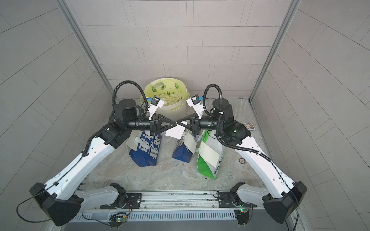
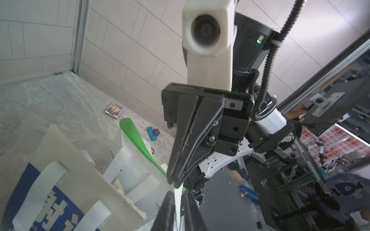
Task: Shred takeout receipts and throw away
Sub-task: Shred the takeout receipt.
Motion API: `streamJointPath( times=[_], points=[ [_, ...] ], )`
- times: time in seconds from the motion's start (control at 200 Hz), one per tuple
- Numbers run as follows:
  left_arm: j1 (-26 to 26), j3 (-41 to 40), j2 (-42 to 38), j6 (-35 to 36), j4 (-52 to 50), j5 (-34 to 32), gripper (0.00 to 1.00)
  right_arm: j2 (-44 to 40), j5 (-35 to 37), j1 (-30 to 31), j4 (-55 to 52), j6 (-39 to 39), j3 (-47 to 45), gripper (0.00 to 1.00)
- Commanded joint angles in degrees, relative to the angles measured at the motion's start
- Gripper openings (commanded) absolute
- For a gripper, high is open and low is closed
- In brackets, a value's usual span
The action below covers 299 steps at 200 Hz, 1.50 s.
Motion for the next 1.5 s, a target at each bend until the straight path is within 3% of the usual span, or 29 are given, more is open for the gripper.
streamJointPath(
  times=[0.0,0.155,0.285,0.46,0.57,0.72,0.911,1.116,1.286,1.491],
  points=[
    [-0.17,-0.62,-0.56,-0.34,3.03,1.07,0.05,-0.40,-0.50,0.10,0.41,-1.06,1.05,0.00],
    [-0.17,-0.66,-0.77,-0.42,3.06,0.12,0.00,-0.40,-0.19,0.16,0.76,-1.11,1.14,0.00],
    [-0.17,-0.71,-1.36,-2.20,2.67,-8.78,0.00,-1.25,2.89,0.72,0.08,-4.47,1.25,0.00],
    [-0.16,-2.05,-0.47,-15.49,5.08,-20.10,0.00,-3.66,7.92,1.92,2.07,-10.54,0.49,0.00],
    [-0.17,-3.84,0.50,-25.14,9.18,-22.32,0.00,-4.65,8.20,2.56,4.62,-12.36,-0.17,0.00],
    [-0.17,-4.61,0.51,-29.52,11.93,-23.72,0.00,-5.06,6.57,2.92,7.35,-12.34,-0.70,0.00],
    [-0.09,-1.74,0.44,-25.42,6.42,-29.87,0.00,-4.80,4.11,2.93,16.04,-4.78,-0.84,0.00],
    [-0.01,9.54,4.53,-10.19,-3.77,-41.47,0.00,-4.03,5.46,2.13,29.56,5.30,-1.39,0.00],
    [1.98,20.78,12.97,0.07,-5.64,-48.89,0.00,-3.50,15.57,1.90,26.72,1.65,-1.55,0.00],
    [4.19,29.67,24.61,4.18,-5.38,-53.15,0.00,-3.74,25.75,1.88,19.86,-3.67,-0.97,0.00]
  ],
)
